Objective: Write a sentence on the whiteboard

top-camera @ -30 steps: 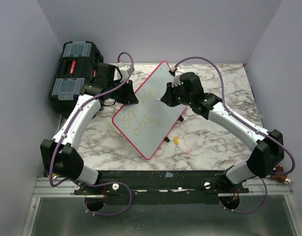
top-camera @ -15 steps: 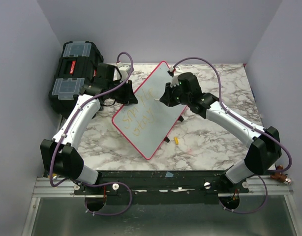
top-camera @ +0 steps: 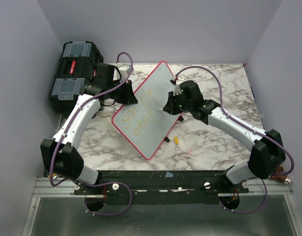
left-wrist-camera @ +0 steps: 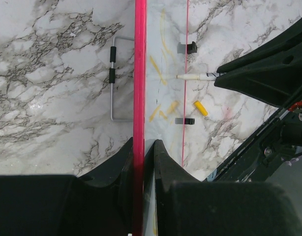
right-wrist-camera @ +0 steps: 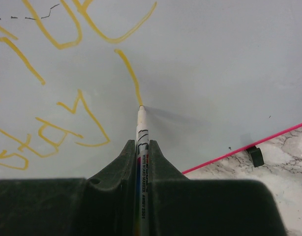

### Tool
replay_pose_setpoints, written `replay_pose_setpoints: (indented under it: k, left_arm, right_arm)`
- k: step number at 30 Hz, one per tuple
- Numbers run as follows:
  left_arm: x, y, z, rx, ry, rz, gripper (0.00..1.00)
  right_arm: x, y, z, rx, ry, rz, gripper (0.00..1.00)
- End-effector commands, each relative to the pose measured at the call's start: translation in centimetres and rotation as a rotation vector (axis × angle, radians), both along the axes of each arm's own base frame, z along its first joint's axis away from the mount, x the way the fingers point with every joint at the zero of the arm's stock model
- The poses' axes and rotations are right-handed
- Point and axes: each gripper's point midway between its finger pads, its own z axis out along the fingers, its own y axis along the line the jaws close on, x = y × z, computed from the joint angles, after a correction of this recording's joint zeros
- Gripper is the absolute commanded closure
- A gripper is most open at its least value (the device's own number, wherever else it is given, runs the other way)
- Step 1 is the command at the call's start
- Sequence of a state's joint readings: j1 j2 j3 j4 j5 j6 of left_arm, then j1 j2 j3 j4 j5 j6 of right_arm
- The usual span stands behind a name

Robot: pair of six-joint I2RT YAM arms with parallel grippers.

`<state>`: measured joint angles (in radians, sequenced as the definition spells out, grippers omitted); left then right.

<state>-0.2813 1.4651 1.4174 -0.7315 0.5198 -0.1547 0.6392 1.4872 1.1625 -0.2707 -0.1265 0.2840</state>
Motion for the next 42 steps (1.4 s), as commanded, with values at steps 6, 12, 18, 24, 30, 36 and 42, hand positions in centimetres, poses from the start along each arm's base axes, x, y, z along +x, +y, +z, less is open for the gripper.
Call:
replay_pose_setpoints:
  k: [6, 12, 18, 24, 30, 36, 42]
  left_arm:
    - [1.6, 0.8, 0.0, 0.081, -0.080, -0.006, 1.00]
    - [1.7, 0.8, 0.0, 0.081, -0.082, -0.006, 1.00]
    - [1.8, 0.8, 0.0, 0.081, -0.084, -0.006, 1.00]
    - [1.8, 0.7, -0.1, 0.081, -0.083, -0.006, 1.00]
    - [1.7, 0.8, -0.2, 0.083, -0.084, -0.006, 1.00]
    - [1.6, 0.8, -0.2, 0.081, -0.085, -0.007, 1.00]
    - [1.5, 0.8, -0.2, 0.081, -0.087, -0.006, 1.00]
  right_arm:
    - [-0.8, -0.3, 0.4, 0.004, 0.013, 0.005, 0.99]
    - [-0.1, -0.5, 3.6, 0.021, -0.047, -0.024, 0.99]
    - [1.8, -0.3, 6.6, 0.036, -0.121, -0.065, 0.99]
    - [3.3, -0.2, 6.6, 0.026, -0.126, -0.122, 0.99]
    - [4.2, -0.3, 6.2, 0.015, -0.125, -0.157, 0.99]
    - [4.3, 0.3, 5.6, 0.024, -0.108, -0.146, 0.99]
    - [4.4, 0.7, 4.9, 0.027, -0.092, -0.134, 0.99]
